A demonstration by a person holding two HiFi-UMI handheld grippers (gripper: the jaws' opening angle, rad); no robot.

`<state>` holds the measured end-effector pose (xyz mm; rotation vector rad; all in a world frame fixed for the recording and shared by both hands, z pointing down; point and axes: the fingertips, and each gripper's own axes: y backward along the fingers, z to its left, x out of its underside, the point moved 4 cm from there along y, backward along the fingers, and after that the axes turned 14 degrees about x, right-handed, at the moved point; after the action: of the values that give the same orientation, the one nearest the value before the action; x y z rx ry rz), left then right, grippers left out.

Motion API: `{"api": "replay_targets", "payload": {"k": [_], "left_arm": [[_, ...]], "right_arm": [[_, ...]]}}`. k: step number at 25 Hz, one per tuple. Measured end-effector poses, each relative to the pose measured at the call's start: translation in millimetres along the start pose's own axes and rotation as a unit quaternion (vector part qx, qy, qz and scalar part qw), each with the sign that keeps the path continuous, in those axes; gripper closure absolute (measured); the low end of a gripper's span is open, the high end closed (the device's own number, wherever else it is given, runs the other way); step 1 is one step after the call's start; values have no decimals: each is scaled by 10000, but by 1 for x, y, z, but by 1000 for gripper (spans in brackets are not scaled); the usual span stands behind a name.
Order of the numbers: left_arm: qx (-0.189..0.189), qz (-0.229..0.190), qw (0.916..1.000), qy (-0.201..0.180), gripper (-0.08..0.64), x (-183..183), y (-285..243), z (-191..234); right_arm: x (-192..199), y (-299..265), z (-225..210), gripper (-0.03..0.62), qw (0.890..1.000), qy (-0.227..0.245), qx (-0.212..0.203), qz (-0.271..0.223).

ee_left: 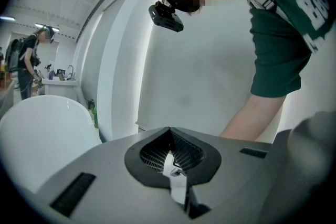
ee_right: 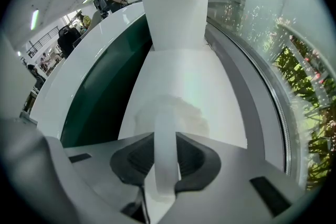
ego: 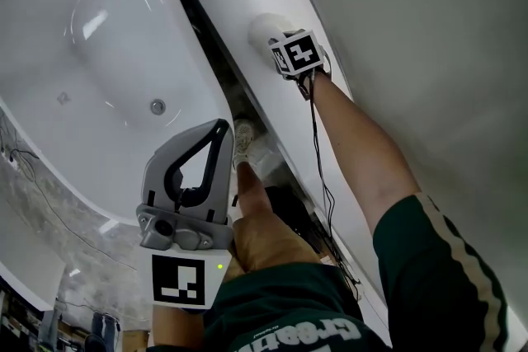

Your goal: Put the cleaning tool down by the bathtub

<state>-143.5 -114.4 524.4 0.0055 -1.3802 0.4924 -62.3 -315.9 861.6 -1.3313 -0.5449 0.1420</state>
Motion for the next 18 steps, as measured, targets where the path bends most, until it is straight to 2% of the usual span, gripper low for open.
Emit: {"api": "replay_targets", "payload": {"k": [9,11,15,18], "left_arm": [[156,86,9998,18,558,7,0,-15],[151,55,9999,15,558,4,-1,-17],[98,68,9999,-99,558,3,-4,-21],[66,61,10000,-38,558,5,-5,-19]], "right_arm": [[4,2,2,487,9992,-151,-80,-348],[4,4,6,443,9987,-183,-176,-446],[9,7,6,410,9979,-44,-161,-621],[11,6,5,386,9971,-47,-118,-746]]}}
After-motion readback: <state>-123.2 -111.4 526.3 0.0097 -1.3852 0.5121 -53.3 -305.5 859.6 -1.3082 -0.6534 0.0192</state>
